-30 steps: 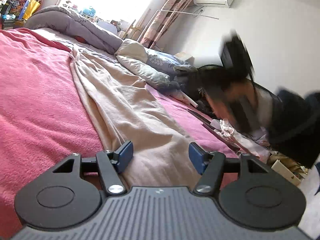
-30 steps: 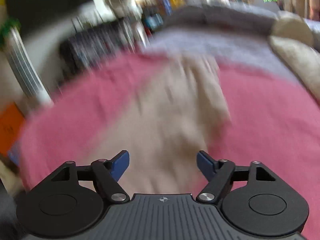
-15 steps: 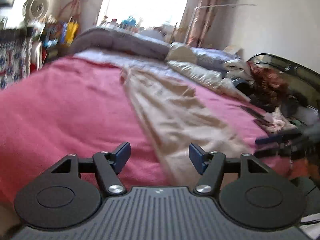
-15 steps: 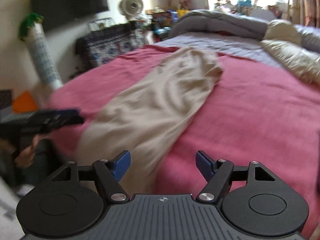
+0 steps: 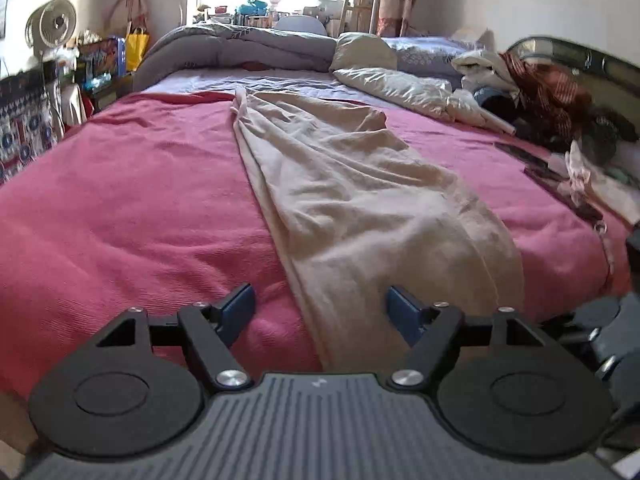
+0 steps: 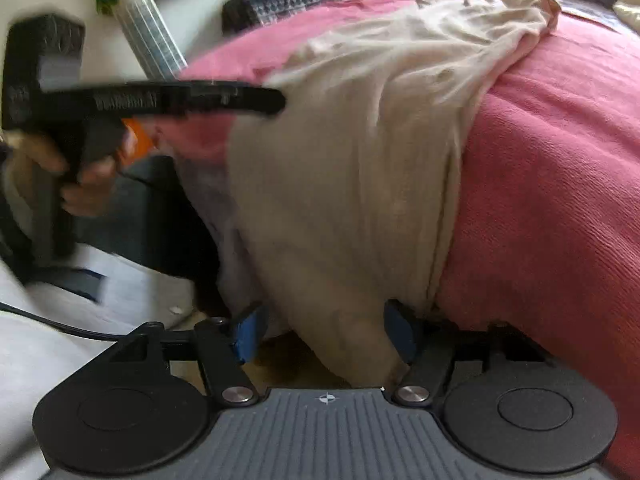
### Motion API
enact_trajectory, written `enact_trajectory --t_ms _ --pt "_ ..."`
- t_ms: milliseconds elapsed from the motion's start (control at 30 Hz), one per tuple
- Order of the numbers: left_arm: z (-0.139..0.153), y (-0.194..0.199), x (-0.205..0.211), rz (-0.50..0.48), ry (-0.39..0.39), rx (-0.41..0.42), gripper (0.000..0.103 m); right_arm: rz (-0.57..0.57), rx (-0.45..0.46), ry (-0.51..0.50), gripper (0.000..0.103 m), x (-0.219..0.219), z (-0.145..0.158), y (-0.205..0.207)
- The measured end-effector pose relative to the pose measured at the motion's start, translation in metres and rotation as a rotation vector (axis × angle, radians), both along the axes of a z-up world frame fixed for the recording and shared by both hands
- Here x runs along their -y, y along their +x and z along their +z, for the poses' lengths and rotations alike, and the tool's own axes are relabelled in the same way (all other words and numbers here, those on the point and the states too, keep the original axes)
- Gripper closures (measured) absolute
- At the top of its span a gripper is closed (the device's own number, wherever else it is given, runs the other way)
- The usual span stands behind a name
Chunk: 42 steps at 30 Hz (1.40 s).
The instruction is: Fold clothes
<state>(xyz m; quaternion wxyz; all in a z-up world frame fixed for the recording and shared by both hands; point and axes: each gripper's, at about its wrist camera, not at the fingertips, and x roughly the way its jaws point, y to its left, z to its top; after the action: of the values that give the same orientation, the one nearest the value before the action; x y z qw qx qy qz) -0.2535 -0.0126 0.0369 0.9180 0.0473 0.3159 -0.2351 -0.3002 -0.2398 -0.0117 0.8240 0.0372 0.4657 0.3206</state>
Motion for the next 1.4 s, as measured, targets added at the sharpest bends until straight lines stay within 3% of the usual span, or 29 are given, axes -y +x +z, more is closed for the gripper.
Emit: enact_trajectory --t_ms 33,100,133,167,233,333,367,433,500,633,867,1133,1233,1400 --pt "0.005 -0.003 -0.002 0.006 0.007 0.015 0.028 0.017 -0.012 0.017 0.036 0.005 0.009 -0.002" --pt "0.018 -0.001 -0.012 -0.011 -0.053 0.033 0.026 0.062 0.085 0.092 0.028 0.025 0.039 -0.011" --pt "0.025 0.007 -0.018 -0.020 -0.103 0.028 0.024 0.056 0.137 0.133 0.015 0.037 0.054 -0.012" --pt "0.030 0.017 -0.023 -0.023 -0.155 0.017 0.024 0.023 0.173 0.162 0.008 0.049 0.066 -0.009" --pt "0.037 0.041 -0.027 0.008 -0.200 0.000 0.025 -0.083 0.212 0.196 0.008 0.071 0.081 0.008" --pt "0.033 0.088 -0.028 0.068 -0.248 -0.058 0.026 -0.256 0.207 0.262 0.016 0.102 0.085 0.047" --pt "0.029 0.102 -0.030 0.078 -0.276 -0.096 0.026 -0.302 0.187 0.301 0.027 0.111 0.081 0.061" --pt "0.021 0.127 -0.031 0.096 -0.320 -0.184 0.026 -0.373 0.151 0.362 0.038 0.124 0.073 0.088" --pt "0.009 0.152 -0.032 0.122 -0.332 -0.288 0.027 -0.397 0.126 0.375 0.043 0.126 0.062 0.107" --pt "-0.003 0.175 -0.031 0.072 -0.356 -0.334 0.028 -0.345 0.100 0.360 0.045 0.110 0.045 0.136" --pt "-0.011 0.175 -0.032 -0.139 -0.319 -0.294 0.028 -0.253 0.078 0.407 0.046 0.086 0.025 0.184" --pt "-0.018 0.185 -0.053 -0.177 -0.545 -0.409 0.028 -0.172 -0.019 0.559 0.046 0.100 0.016 0.188" --pt "-0.021 0.188 -0.055 -0.223 -0.602 -0.452 0.020 -0.145 -0.035 0.624 0.045 0.107 0.012 0.182" --pt "-0.018 0.191 -0.039 -0.271 -0.564 -0.449 0.002 -0.181 -0.051 0.701 0.043 0.109 0.005 0.190"
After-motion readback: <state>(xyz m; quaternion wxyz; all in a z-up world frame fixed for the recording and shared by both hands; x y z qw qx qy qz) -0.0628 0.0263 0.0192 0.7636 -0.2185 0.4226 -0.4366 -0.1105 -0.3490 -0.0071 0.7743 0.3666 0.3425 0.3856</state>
